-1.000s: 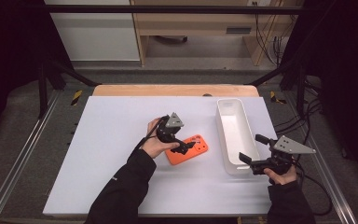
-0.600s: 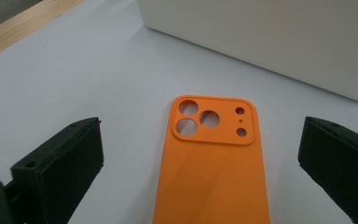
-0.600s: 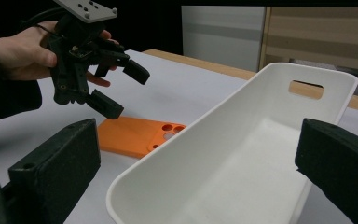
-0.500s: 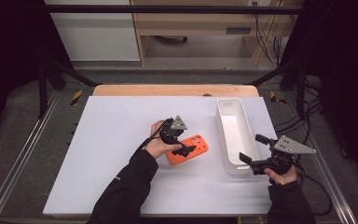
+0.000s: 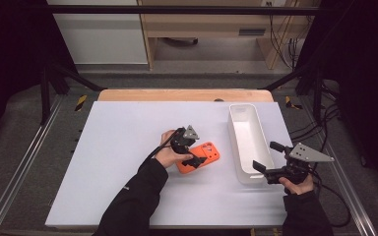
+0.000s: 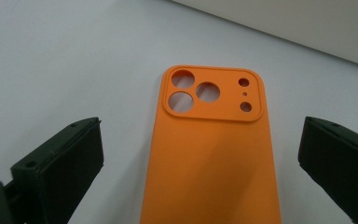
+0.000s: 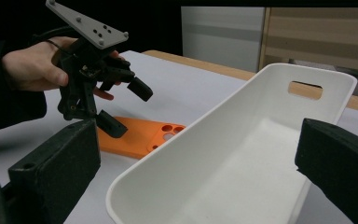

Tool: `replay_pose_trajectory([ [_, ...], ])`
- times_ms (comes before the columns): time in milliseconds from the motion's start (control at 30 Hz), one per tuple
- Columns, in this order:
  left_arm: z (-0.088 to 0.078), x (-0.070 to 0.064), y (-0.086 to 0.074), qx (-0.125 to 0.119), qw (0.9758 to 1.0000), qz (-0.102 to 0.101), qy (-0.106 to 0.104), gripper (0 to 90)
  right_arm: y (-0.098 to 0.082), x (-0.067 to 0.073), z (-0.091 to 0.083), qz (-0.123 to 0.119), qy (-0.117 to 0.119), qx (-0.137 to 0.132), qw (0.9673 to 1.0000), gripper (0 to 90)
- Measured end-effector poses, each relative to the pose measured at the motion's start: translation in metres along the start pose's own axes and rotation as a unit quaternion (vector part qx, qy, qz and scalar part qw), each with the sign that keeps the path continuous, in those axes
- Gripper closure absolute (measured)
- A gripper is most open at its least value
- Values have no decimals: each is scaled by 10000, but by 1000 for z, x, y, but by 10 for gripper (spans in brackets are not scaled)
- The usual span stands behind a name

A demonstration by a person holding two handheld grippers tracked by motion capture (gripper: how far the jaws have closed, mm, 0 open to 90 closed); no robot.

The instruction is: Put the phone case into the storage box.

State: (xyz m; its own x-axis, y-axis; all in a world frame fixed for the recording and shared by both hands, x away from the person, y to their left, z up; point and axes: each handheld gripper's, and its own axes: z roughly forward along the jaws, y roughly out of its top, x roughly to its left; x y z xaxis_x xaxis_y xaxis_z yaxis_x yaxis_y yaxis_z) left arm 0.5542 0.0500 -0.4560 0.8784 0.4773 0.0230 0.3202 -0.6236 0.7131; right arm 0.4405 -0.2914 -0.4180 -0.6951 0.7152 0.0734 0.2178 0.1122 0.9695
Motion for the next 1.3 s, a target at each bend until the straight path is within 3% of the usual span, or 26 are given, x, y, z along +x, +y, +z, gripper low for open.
replay_pose_trajectory([
  [400, 10, 0, -7, 302, 9995, -36, -89, 0, 0, 0, 0, 0, -13, 1, 10000, 4],
  [700, 15, -1, -11, 422, 9989, -43, -189, 6, 0, 0, 0, 0, -11, 2, 10000, 4],
  [1300, 20, -1, -13, 527, 9985, -18, -134, 63, 0, 0, 0, 6, -19, -5, 10000, 4],
])
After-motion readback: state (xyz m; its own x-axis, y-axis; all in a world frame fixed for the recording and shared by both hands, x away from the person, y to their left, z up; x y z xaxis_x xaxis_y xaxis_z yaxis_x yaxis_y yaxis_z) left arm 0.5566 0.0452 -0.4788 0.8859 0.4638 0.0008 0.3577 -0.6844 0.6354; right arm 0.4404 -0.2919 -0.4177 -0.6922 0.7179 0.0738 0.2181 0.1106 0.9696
